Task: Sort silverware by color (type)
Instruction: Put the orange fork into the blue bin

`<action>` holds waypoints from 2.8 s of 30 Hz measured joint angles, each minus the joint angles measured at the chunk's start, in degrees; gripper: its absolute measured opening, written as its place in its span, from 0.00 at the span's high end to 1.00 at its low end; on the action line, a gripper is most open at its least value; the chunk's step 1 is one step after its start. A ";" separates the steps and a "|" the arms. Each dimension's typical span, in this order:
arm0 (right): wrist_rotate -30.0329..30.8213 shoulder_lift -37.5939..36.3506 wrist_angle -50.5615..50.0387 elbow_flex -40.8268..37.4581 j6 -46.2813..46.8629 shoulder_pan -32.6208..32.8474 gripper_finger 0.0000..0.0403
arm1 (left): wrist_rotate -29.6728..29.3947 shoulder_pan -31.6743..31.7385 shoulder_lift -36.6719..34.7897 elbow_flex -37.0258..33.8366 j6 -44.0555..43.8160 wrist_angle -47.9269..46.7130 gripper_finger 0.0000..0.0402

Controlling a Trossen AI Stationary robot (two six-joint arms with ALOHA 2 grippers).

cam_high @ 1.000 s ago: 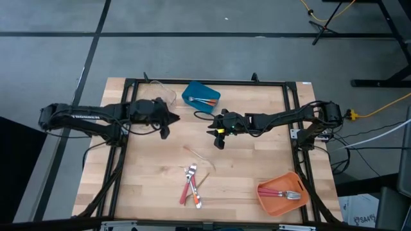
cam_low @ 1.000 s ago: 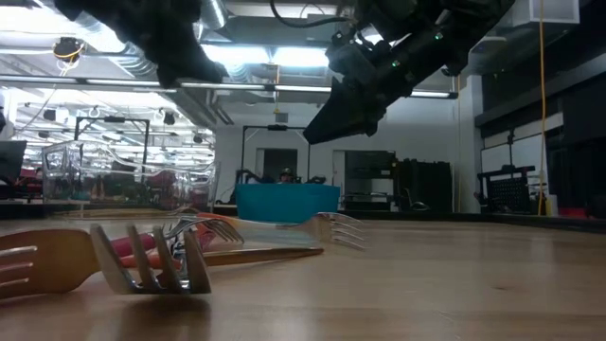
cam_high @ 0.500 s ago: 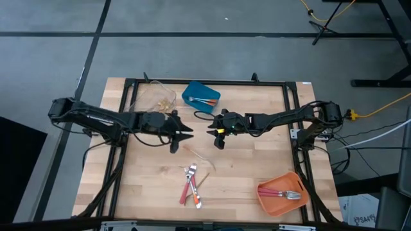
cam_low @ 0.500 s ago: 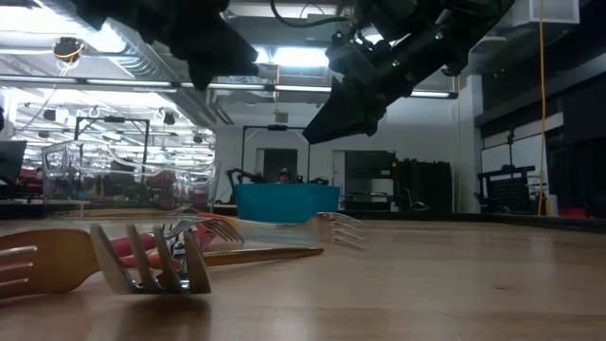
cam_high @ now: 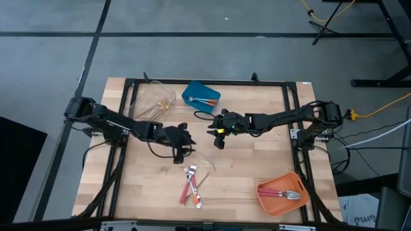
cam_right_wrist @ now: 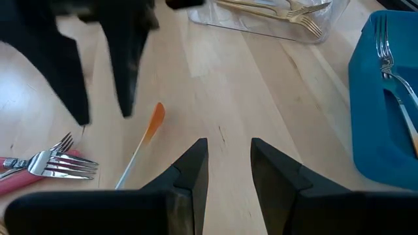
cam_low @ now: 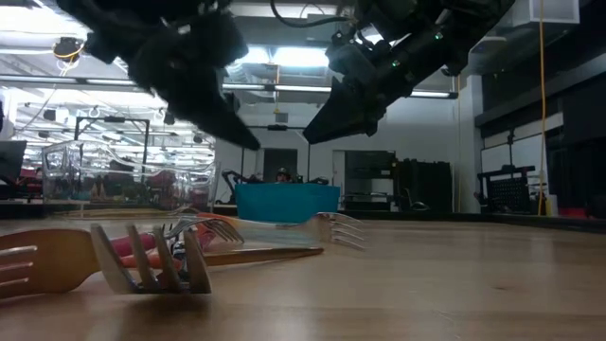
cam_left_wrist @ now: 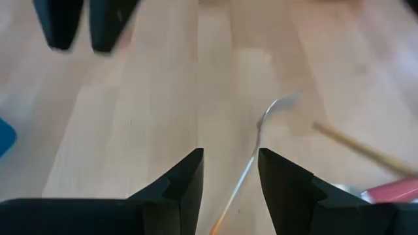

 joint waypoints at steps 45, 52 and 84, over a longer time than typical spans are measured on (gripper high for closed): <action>-0.02 0.00 0.00 0.02 0.02 0.00 0.74 | -3.25 2.02 6.80 -0.09 5.43 -15.00 0.69; 0.00 -0.02 0.00 0.02 0.02 0.00 0.74 | -1.41 2.20 6.80 -0.09 5.32 -14.98 0.69; 0.02 -0.02 -0.04 0.02 0.67 0.00 0.74 | -0.89 2.16 9.75 0.02 1.76 -12.71 0.89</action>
